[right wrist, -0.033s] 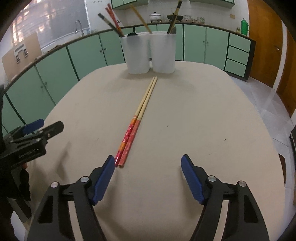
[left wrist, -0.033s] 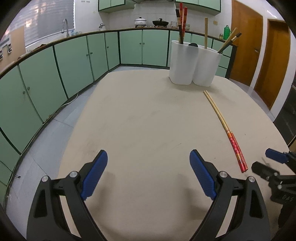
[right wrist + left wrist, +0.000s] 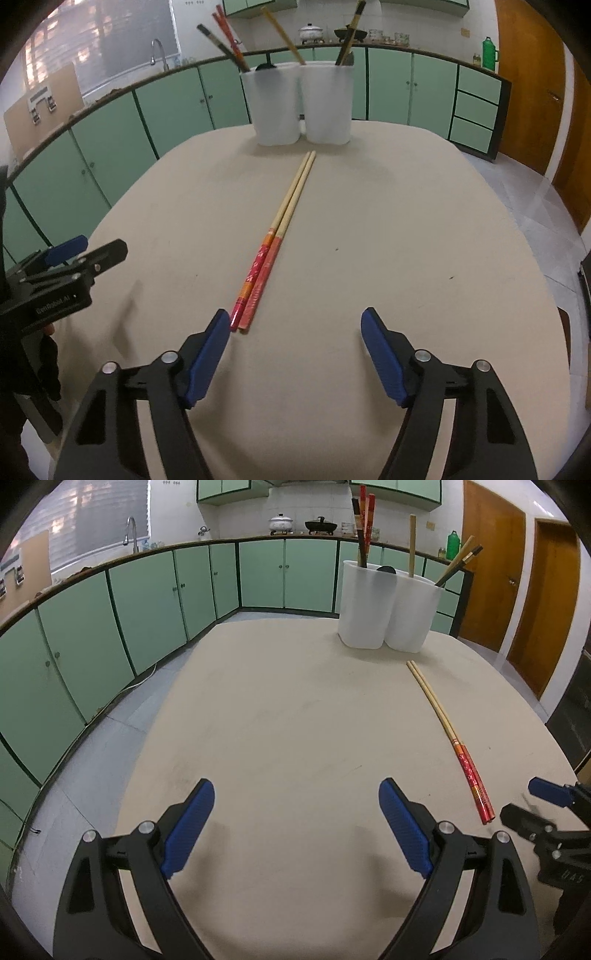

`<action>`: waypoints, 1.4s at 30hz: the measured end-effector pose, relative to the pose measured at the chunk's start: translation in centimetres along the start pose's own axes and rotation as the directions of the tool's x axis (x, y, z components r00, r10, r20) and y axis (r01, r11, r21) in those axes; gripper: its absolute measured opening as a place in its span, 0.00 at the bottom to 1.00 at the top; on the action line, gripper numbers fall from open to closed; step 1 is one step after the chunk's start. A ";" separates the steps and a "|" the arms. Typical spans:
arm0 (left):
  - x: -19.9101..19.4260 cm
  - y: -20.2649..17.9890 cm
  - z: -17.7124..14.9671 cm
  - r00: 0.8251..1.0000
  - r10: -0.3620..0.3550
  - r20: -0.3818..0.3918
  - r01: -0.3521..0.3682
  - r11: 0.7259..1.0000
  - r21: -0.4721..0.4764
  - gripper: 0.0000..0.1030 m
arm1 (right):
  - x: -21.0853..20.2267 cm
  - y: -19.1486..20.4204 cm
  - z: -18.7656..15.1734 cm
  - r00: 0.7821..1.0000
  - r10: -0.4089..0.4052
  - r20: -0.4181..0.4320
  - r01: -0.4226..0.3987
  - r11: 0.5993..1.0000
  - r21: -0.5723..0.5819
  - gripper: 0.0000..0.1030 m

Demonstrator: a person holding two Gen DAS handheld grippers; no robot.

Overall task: Organize utensils
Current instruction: 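Move both open grippers back toward the last two red-patterned chopsticks, then grasp a red-patterned chopstick with the right gripper while the left gripper grasps the other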

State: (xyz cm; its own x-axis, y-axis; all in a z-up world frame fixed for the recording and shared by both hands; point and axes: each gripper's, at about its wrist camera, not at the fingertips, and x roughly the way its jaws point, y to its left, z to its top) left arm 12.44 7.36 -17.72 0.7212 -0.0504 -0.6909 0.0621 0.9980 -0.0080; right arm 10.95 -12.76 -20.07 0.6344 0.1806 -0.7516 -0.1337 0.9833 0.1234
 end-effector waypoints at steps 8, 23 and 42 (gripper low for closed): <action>0.1 -0.2 -0.2 1.000 -0.003 -0.002 0.003 1.000 -0.006 0.86 | 0.9 0.7 0.0 0.999 -0.033 -0.015 0.032 0.999 -0.026 0.67; 0.2 -0.3 -0.1 1.000 0.005 -0.008 -0.005 1.000 -0.006 0.86 | -0.3 -1.4 -0.1 0.999 -0.037 0.001 0.037 0.999 0.018 0.54; 0.4 -0.1 -0.2 1.000 0.004 -0.018 -0.004 1.000 -0.021 0.86 | 1.2 0.9 0.1 0.999 -0.031 -0.006 0.031 0.999 -0.011 0.07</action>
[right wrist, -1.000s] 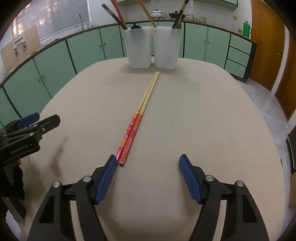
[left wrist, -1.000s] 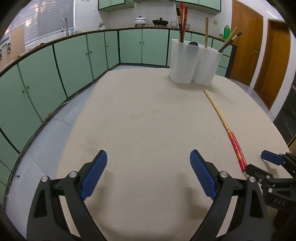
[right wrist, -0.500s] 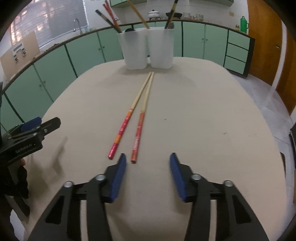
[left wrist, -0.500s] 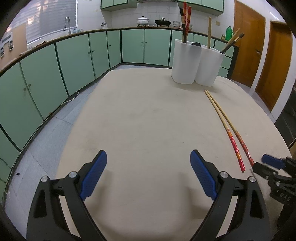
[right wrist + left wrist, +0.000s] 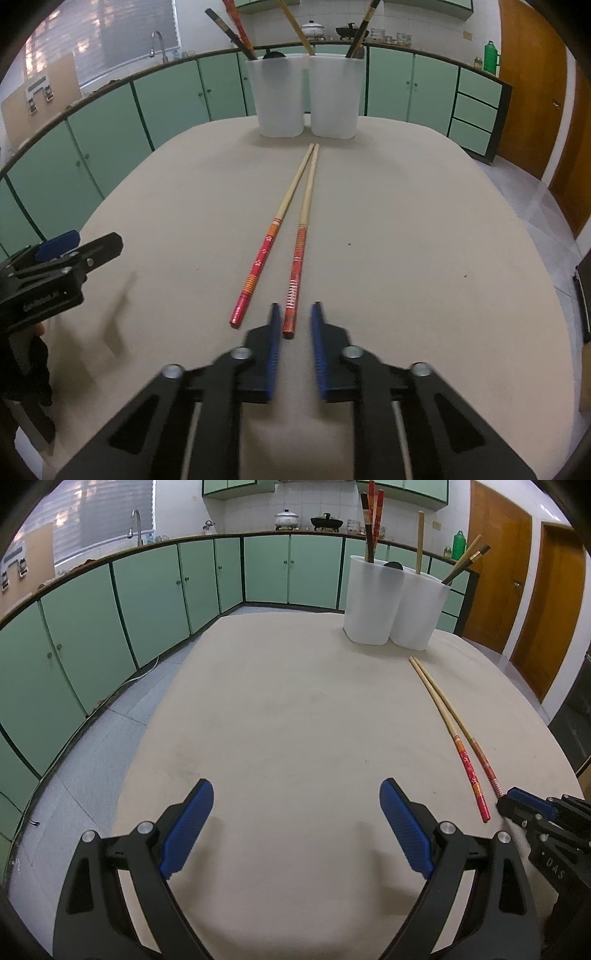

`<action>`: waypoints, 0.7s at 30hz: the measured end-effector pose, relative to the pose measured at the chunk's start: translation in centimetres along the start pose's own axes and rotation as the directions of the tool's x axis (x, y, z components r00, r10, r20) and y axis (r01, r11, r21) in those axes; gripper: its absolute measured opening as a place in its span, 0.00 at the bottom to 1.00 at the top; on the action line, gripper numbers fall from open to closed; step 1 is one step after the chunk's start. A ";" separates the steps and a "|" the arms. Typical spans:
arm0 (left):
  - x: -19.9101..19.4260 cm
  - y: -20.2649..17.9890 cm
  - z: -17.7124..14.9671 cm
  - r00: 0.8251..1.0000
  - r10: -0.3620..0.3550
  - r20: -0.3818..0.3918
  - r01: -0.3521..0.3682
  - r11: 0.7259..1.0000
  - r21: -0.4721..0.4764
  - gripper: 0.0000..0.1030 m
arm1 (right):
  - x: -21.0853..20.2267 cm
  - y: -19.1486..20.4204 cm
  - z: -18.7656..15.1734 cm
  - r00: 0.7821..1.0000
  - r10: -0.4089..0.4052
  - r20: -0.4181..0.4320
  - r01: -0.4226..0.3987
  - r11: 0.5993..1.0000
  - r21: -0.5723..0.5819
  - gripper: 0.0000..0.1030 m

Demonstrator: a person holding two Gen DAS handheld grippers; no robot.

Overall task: Organize utensils
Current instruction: 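Grasp a red-patterned chopstick with the right gripper while the left gripper grasps the other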

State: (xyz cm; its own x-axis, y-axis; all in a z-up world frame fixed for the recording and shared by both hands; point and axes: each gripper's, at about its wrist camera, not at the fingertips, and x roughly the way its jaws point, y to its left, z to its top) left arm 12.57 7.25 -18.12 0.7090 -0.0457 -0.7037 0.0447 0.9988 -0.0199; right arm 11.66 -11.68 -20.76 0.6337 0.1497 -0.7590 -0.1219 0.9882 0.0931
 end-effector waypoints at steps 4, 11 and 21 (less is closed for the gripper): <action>0.0 -0.6 0.0 1.000 -0.012 -0.005 0.012 1.000 0.003 0.86 | -0.1 -0.2 0.0 1.000 0.010 0.004 -0.010 1.000 0.015 0.06; -0.1 -3.3 -0.4 0.996 -0.088 -0.026 0.088 0.996 0.003 0.86 | -1.3 -3.0 -0.1 0.999 -0.024 0.030 0.022 0.998 0.057 0.06; 0.4 -8.8 -1.7 0.980 -0.174 -0.092 0.179 0.983 0.049 0.80 | -1.8 -7.3 -0.7 0.997 -0.068 0.027 0.065 0.993 0.100 0.06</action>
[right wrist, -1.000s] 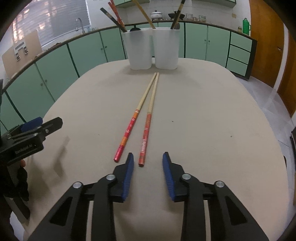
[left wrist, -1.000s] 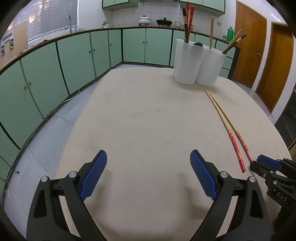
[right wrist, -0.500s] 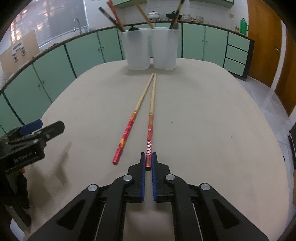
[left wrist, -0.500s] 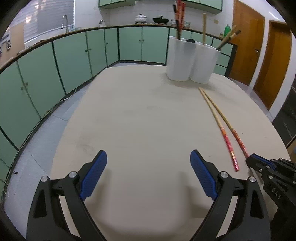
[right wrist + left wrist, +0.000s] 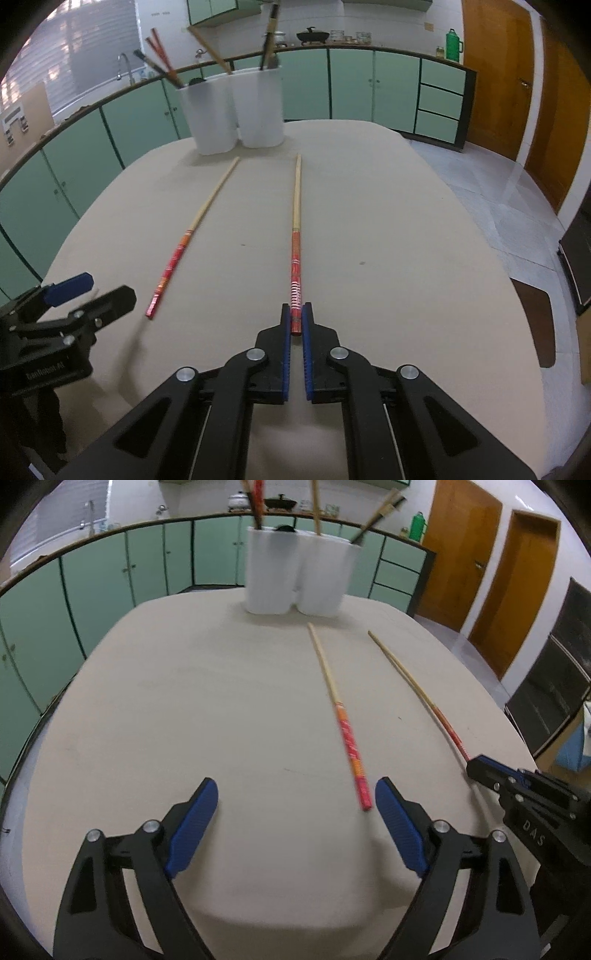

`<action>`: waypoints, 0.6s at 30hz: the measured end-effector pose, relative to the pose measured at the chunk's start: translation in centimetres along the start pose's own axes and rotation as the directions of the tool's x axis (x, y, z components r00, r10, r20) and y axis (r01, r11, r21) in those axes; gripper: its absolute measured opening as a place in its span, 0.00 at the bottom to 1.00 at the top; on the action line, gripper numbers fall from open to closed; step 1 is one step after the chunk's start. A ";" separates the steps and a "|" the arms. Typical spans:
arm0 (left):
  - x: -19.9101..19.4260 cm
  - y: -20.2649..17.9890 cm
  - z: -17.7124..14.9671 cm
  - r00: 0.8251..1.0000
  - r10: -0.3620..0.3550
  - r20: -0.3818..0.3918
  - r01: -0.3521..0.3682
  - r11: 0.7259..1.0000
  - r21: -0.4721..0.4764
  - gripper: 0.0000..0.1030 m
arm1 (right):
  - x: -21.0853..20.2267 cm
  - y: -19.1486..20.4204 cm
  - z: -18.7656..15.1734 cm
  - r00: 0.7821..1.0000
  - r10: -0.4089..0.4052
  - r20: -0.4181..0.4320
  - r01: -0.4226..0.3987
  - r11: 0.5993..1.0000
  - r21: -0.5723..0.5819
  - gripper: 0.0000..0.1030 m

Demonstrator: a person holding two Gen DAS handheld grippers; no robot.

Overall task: Organize utensils
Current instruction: 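Grasp a red-patterned chopstick with the right gripper while the left gripper grasps the other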

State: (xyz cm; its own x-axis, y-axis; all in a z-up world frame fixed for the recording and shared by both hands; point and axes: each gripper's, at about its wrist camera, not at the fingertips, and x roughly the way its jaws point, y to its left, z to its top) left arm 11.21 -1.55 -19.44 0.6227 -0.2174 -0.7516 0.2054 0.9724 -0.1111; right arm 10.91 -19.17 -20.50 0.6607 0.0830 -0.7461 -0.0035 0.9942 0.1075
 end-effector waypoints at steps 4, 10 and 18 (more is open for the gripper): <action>0.5 -1.0 0.0 1.000 0.005 -0.019 -0.005 1.000 0.010 0.75 | 0.1 -0.4 0.0 1.000 0.001 -0.003 -0.001 1.000 -0.004 0.06; 1.2 -1.9 0.3 0.999 0.032 -0.035 -0.031 0.999 0.036 0.58 | 0.3 -0.8 -0.1 1.000 0.016 -0.011 -0.016 1.000 0.005 0.06; 1.1 -2.8 0.4 0.999 0.014 -0.032 -0.013 0.999 0.035 0.25 | 0.4 -1.0 -0.1 0.999 0.034 -0.018 -0.033 0.999 0.014 0.06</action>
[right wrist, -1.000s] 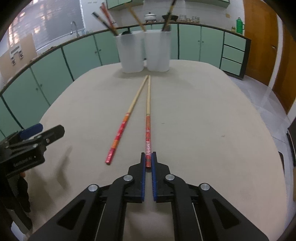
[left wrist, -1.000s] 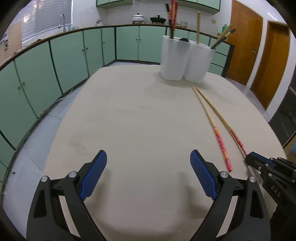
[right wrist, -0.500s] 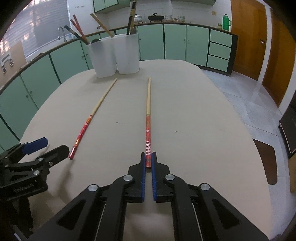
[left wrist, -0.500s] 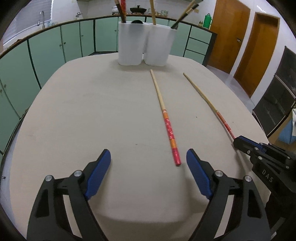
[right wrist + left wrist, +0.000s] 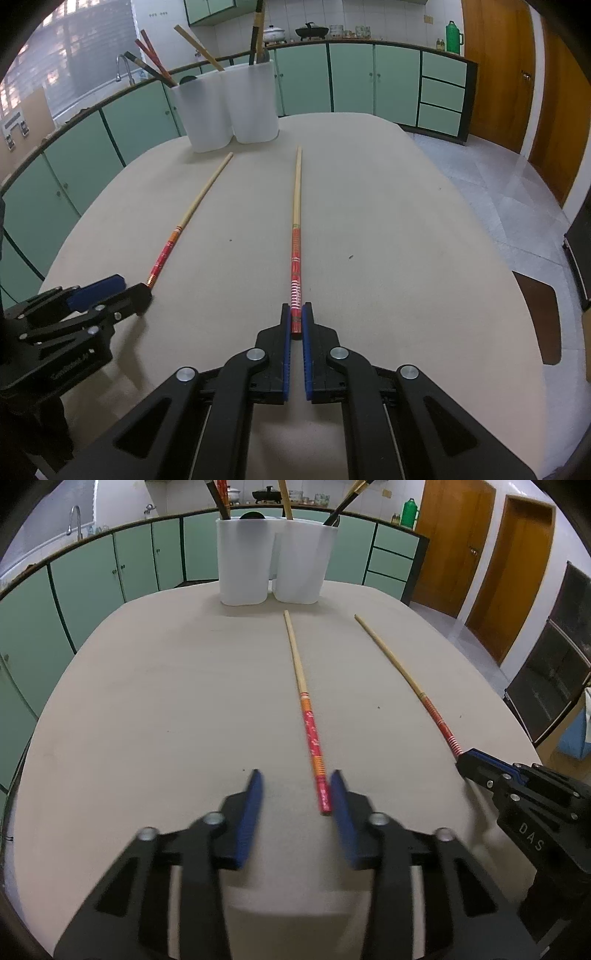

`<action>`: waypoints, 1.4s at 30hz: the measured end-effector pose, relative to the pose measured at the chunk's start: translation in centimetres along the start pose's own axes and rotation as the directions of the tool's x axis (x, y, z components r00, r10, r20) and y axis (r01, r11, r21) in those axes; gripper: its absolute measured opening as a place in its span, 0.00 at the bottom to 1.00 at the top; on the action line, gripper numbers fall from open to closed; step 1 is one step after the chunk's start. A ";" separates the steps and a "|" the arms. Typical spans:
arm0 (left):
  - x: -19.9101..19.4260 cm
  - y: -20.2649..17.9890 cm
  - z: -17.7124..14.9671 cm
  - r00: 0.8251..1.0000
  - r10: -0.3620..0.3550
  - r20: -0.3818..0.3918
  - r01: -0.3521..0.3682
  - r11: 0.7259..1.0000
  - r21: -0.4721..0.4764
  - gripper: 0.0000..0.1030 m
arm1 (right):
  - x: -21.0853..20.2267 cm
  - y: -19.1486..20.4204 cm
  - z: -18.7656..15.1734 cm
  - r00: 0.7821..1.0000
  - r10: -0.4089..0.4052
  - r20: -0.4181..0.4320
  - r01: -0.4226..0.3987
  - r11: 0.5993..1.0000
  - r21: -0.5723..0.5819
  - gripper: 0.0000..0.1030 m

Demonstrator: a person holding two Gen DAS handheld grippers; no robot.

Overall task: Organize utensils
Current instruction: 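Grasp a red-patterned chopstick with the right gripper while the left gripper grasps the other, then lift both red-patterned chopsticks and carry them toward the white holder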

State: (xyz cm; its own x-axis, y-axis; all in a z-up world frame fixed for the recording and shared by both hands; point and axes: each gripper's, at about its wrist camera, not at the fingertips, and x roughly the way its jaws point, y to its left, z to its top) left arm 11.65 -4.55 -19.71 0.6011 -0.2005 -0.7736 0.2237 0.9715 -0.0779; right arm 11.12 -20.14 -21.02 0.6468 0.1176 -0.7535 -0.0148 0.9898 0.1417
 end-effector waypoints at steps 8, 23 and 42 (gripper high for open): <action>-0.1 -0.7 -0.2 1.000 0.013 0.006 -0.013 1.000 0.010 0.08 | 0.0 -0.1 -0.1 1.000 0.012 0.000 -0.012 1.000 0.009 0.06; -0.2 -0.5 -0.1 1.000 0.001 0.012 -0.001 1.000 -0.022 0.05 | -0.3 0.3 -0.3 1.000 -0.014 -0.001 0.014 0.999 -0.033 0.06; -10.1 0.5 4.8 0.973 0.014 0.230 -0.023 0.999 0.035 0.05 | -7.2 0.2 4.4 0.985 0.031 0.173 -0.015 0.996 -0.093 0.06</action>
State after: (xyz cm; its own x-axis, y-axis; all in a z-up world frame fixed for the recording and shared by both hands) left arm 9.34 -2.69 -8.93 0.7647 -0.2102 -0.6092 0.2366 0.9709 -0.0380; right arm 9.80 -21.12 -12.74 0.7680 0.1325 -0.6266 -0.0955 0.9911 0.0925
